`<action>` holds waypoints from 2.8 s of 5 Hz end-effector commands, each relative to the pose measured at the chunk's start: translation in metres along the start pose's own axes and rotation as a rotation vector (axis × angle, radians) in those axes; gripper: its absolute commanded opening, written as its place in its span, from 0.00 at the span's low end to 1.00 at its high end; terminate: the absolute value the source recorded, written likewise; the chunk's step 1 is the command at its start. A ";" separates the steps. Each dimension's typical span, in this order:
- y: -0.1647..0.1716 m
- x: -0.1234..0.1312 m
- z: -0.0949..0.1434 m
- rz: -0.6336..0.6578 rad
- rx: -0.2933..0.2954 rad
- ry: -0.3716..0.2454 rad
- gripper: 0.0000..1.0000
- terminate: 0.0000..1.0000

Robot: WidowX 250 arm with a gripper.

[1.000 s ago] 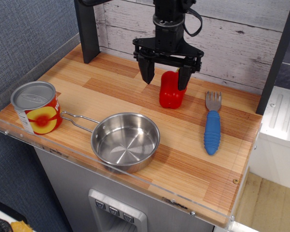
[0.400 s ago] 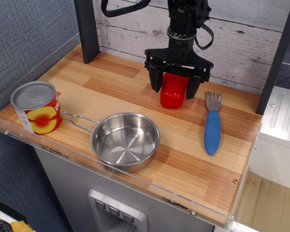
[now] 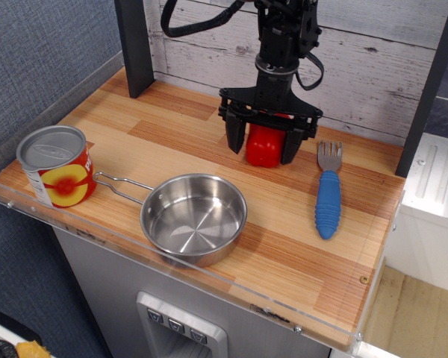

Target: Place the red pepper inside the pot

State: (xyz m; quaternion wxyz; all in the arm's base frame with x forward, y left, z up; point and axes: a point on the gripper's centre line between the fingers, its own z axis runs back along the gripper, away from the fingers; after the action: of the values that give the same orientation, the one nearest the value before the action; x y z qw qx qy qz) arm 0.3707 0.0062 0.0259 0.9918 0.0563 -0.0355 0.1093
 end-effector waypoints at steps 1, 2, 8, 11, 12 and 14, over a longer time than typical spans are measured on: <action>0.008 0.005 0.012 0.027 -0.019 -0.053 0.00 0.00; 0.014 0.004 0.017 0.053 0.020 -0.067 0.00 0.00; 0.051 -0.065 0.069 0.148 0.011 -0.119 0.00 0.00; 0.036 -0.101 0.066 0.215 -0.091 -0.084 0.00 0.00; 0.039 -0.108 0.058 0.257 -0.071 -0.085 0.00 0.00; 0.038 -0.114 0.043 0.321 -0.050 -0.015 0.00 0.00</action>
State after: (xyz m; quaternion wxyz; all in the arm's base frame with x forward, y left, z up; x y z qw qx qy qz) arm 0.2425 0.0126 0.0519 0.9637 0.0268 -0.0311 0.2639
